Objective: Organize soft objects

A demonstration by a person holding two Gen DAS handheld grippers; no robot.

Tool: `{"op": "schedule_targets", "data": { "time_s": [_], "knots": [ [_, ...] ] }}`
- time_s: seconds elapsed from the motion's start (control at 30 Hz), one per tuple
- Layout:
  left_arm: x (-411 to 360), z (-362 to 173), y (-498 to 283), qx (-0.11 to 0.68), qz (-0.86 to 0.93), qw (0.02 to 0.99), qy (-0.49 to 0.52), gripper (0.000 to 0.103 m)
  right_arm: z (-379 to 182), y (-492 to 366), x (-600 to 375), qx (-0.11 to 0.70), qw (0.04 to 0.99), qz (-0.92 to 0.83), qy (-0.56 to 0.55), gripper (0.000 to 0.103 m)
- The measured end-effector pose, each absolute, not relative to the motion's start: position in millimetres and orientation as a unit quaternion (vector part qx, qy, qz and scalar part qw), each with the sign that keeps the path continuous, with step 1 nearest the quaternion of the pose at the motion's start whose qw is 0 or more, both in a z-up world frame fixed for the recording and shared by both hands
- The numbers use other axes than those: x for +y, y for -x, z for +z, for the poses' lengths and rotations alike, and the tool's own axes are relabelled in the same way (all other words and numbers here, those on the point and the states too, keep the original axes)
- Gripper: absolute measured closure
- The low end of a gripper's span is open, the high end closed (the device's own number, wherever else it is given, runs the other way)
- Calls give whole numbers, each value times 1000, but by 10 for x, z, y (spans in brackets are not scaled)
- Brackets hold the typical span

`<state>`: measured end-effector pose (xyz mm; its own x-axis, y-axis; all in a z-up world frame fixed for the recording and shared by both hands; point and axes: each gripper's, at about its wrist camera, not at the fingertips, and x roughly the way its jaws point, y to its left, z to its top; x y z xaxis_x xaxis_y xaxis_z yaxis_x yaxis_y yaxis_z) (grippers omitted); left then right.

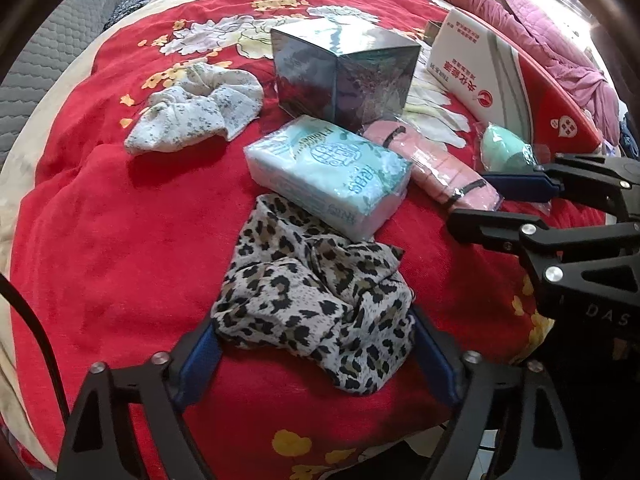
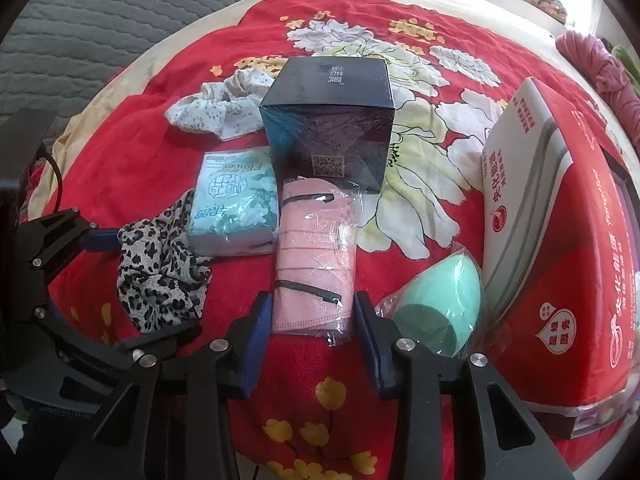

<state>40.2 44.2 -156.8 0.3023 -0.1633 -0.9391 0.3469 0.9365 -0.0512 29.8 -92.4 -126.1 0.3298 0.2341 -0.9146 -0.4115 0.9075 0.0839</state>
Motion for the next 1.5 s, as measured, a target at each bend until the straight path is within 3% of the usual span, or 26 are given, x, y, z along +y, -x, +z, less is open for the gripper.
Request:
{"op": "schedule_targets", "data": {
  "time_s": [0.67, 1.5],
  "knots": [
    [509, -1354, -412, 561, -170, 807, -68, 74, -944, -254, -959, 518, 825, 221, 48, 70],
    [564, -707, -339, 518, -164, 835, -85, 76, -458, -76, -1005, 478, 846, 234, 33, 70]
  ]
}}
